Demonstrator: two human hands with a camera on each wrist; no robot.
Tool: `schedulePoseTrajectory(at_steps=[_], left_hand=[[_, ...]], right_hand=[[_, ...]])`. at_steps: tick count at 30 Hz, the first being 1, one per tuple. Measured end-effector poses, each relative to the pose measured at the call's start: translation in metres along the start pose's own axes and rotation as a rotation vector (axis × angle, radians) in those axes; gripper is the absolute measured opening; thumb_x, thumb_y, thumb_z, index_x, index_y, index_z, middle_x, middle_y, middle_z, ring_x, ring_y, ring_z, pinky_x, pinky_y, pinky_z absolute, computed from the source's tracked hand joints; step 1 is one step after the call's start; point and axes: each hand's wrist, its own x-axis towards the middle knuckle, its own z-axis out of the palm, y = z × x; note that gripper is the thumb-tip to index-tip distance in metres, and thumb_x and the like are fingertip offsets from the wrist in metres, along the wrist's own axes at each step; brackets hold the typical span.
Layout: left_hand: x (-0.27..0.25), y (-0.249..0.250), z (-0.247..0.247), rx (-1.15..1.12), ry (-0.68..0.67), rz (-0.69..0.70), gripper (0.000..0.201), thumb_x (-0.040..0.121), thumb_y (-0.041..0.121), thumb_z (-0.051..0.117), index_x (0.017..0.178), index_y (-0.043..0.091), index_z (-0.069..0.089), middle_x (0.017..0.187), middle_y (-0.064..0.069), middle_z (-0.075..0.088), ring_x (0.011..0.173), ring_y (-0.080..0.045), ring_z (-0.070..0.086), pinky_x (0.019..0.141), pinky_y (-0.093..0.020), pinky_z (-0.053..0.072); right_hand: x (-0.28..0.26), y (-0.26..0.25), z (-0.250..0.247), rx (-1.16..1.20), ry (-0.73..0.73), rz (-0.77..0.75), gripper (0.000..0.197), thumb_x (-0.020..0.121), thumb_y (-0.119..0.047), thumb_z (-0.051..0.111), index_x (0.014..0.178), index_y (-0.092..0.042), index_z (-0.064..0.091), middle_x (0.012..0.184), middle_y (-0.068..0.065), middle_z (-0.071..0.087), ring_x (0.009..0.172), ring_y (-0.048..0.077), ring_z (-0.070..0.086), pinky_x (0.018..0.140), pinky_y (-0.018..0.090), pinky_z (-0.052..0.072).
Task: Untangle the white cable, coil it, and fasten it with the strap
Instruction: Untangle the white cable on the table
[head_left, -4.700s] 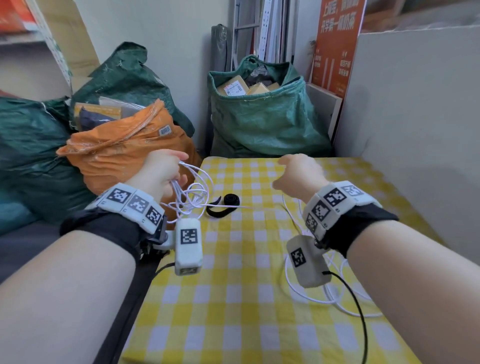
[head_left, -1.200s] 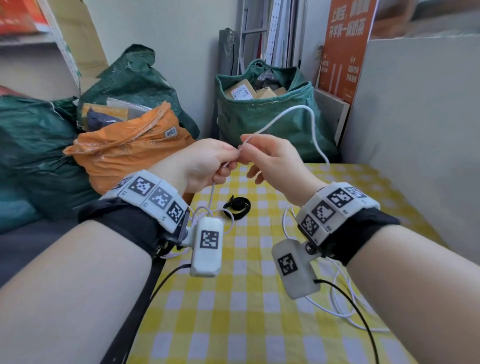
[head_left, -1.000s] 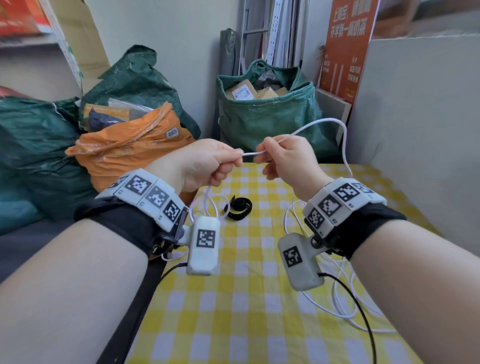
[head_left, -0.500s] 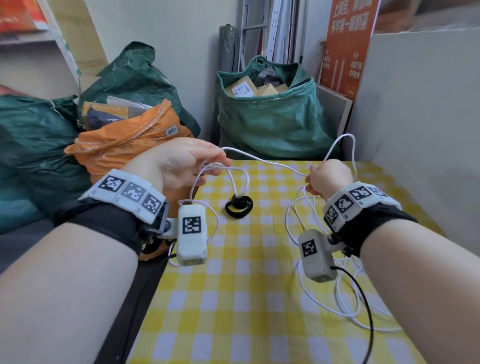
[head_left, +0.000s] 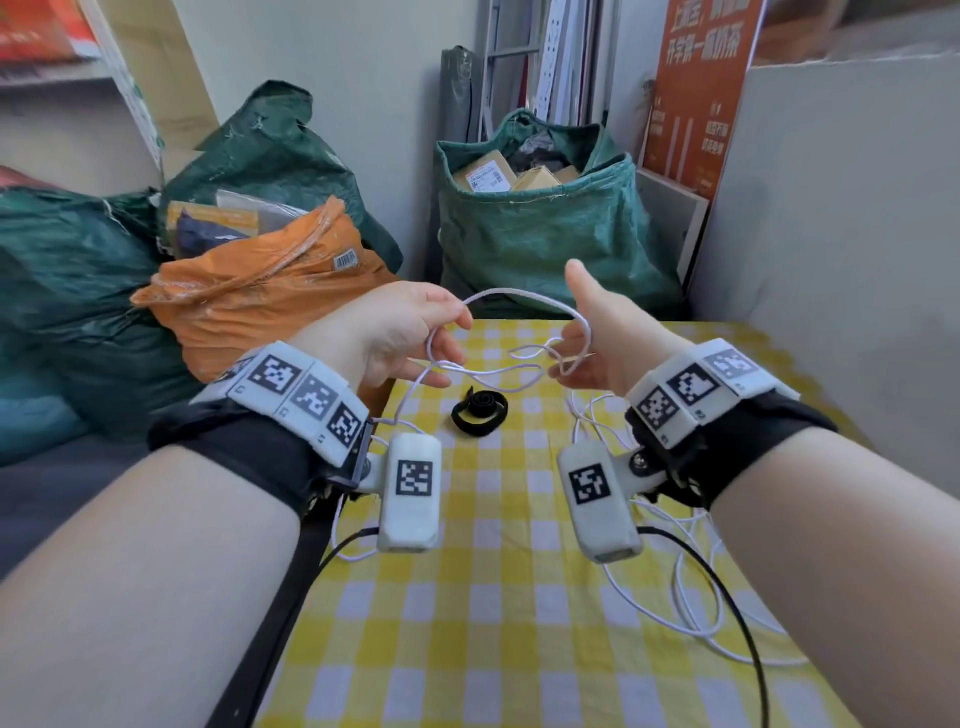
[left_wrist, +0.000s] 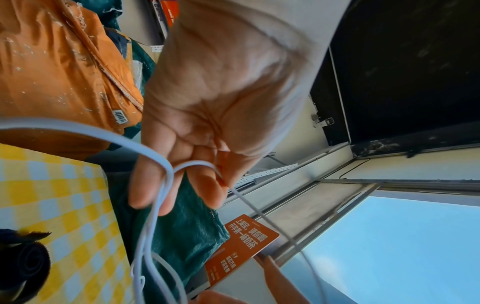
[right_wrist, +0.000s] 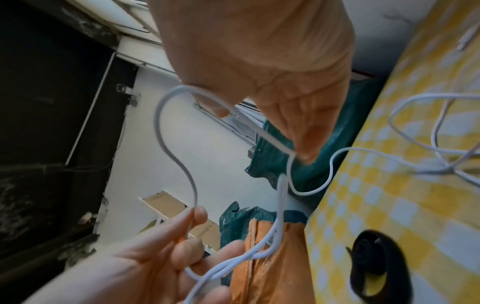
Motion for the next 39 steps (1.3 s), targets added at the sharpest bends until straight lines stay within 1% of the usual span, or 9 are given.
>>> schedulePoseTrajectory(at_steps=[2,6,8,12,15,22,32,36,39], left_hand=[[0.002,-0.001,0.000,0.054,0.000,0.008,0.026,0.100,0.023,0.043,0.081,0.016,0.059,0.057,-0.003,0.064,0.071,-0.021,0.061,0.076,-0.039,0.049],[0.006,-0.002,0.004,0.102,-0.004,0.076,0.023,0.099,0.018,0.045,0.081,0.015,0.060,0.053,-0.001,0.066,0.062,-0.016,0.061,0.079,-0.033,0.045],[0.006,-0.001,0.010,0.096,-0.023,0.107,0.023,0.099,0.015,0.045,0.081,0.012,0.060,0.048,-0.001,0.064,0.069,-0.023,0.065,0.079,-0.032,0.049],[0.004,0.002,0.016,0.045,-0.075,0.139,0.027,0.100,0.013,0.042,0.077,0.008,0.055,0.040,0.001,0.054,0.052,-0.018,0.065,0.073,-0.026,0.053],[0.002,0.003,0.014,0.052,-0.100,0.154,0.031,0.101,0.015,0.040,0.073,0.008,0.051,0.039,0.005,0.047,0.047,-0.013,0.059,0.055,-0.016,0.048],[-0.006,0.002,-0.010,-0.063,-0.120,0.172,0.032,0.100,0.022,0.041,0.072,0.015,0.055,0.070,0.000,0.066,0.074,-0.014,0.059,0.070,-0.029,0.039],[-0.009,0.001,-0.014,-0.072,-0.301,0.078,0.017,0.081,0.006,0.058,0.074,0.015,0.071,0.072,-0.005,0.066,0.071,-0.015,0.063,0.075,-0.036,0.051],[-0.009,0.002,-0.010,0.070,-0.283,0.038,0.018,0.092,0.006,0.054,0.087,0.012,0.071,0.073,-0.007,0.068,0.076,-0.018,0.063,0.082,-0.041,0.050],[-0.006,0.005,-0.003,0.140,-0.263,0.016,0.018,0.093,0.009,0.055,0.087,0.014,0.072,0.076,-0.008,0.067,0.075,-0.015,0.061,0.077,-0.037,0.051]], right_hand=[[0.002,-0.001,-0.002,-0.176,0.088,-0.077,0.060,0.094,-0.059,0.028,0.108,-0.005,0.052,0.124,0.012,0.057,0.100,0.028,0.055,0.092,0.040,0.045],[-0.006,-0.004,0.004,-0.279,0.105,-0.325,0.064,0.091,-0.055,0.040,0.114,-0.001,0.065,0.119,0.015,0.065,0.110,0.030,0.058,0.097,0.041,0.043],[-0.012,-0.005,0.011,-0.375,0.027,-0.446,0.045,0.089,-0.048,0.050,0.099,-0.010,0.072,0.093,0.007,0.073,0.086,0.022,0.064,0.079,0.032,0.051],[-0.012,-0.002,0.019,-0.555,-0.042,-0.547,0.020,0.091,-0.033,0.058,0.080,-0.021,0.070,0.064,-0.008,0.056,0.052,0.005,0.044,0.046,0.017,0.032],[-0.004,0.002,0.014,-0.542,0.008,-0.520,0.020,0.090,-0.031,0.059,0.073,-0.027,0.067,0.062,-0.009,0.054,0.054,0.007,0.046,0.049,0.019,0.035],[0.026,0.027,-0.024,-0.616,0.411,-0.257,0.017,0.089,-0.027,0.058,0.091,-0.020,0.074,0.096,0.009,0.069,0.099,0.030,0.060,0.083,0.030,0.046],[0.042,0.036,-0.026,-0.689,0.393,-0.064,0.022,0.086,-0.023,0.058,0.103,-0.016,0.070,0.103,0.010,0.068,0.102,0.031,0.059,0.095,0.040,0.046],[0.025,0.027,-0.017,-0.549,0.307,-0.404,0.038,0.088,-0.015,0.050,0.123,-0.022,0.062,0.127,0.002,0.060,0.102,0.017,0.061,0.093,0.033,0.048],[0.000,0.010,0.001,-0.422,0.132,-0.699,0.040,0.087,-0.010,0.050,0.123,-0.023,0.063,0.118,-0.005,0.065,0.072,-0.008,0.056,0.076,0.013,0.046]])
